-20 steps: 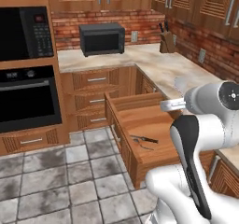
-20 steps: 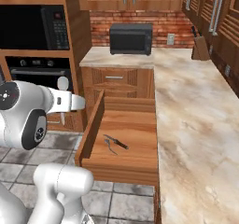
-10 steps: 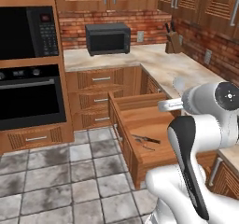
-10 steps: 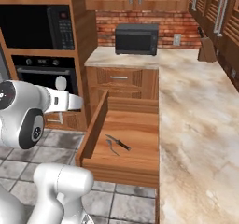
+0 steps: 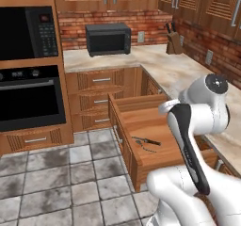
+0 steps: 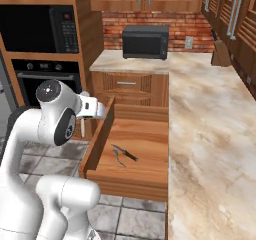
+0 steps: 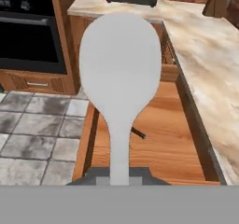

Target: Pick up the metallic utensils from the counter and place them in the open drawer. Make sure not to pick up any wooden utensils.

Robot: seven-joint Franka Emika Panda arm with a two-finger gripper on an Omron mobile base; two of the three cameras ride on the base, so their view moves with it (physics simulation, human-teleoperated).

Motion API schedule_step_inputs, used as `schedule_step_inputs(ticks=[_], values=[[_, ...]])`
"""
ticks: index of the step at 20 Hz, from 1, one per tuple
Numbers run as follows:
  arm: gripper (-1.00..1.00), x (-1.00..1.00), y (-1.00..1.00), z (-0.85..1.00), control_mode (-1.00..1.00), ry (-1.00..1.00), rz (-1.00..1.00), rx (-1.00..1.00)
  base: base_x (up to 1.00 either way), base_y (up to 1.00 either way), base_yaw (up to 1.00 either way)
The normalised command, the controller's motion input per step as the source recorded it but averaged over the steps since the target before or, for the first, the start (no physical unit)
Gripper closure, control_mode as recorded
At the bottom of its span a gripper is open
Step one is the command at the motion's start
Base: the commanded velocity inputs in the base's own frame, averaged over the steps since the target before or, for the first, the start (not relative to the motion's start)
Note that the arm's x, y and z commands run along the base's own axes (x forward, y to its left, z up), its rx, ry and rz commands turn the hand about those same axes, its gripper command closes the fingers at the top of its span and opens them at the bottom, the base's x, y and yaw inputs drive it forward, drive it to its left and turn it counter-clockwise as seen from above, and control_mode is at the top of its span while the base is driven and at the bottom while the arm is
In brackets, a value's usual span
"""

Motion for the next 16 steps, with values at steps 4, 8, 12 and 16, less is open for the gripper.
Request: schedule_step_inputs(ticks=[4, 8, 12, 16], values=[[1.00, 0.77, -0.18, -1.00, -1.00, 0.32, 0.20, -0.02, 0.00, 0.00, 0.00], [1.00, 0.89, -0.28, -1.00, -1.00, 0.29, 0.25, -0.08, 0.00, 0.00, 0.00], [1.00, 0.84, -0.28, -0.91, -1.00, 0.16, 0.20, -0.07, 0.00, 0.00, 0.00], [1.00, 0.73, -0.28, -0.66, -1.00, 0.13, 0.15, -0.07, 0.00, 0.00, 0.00]])
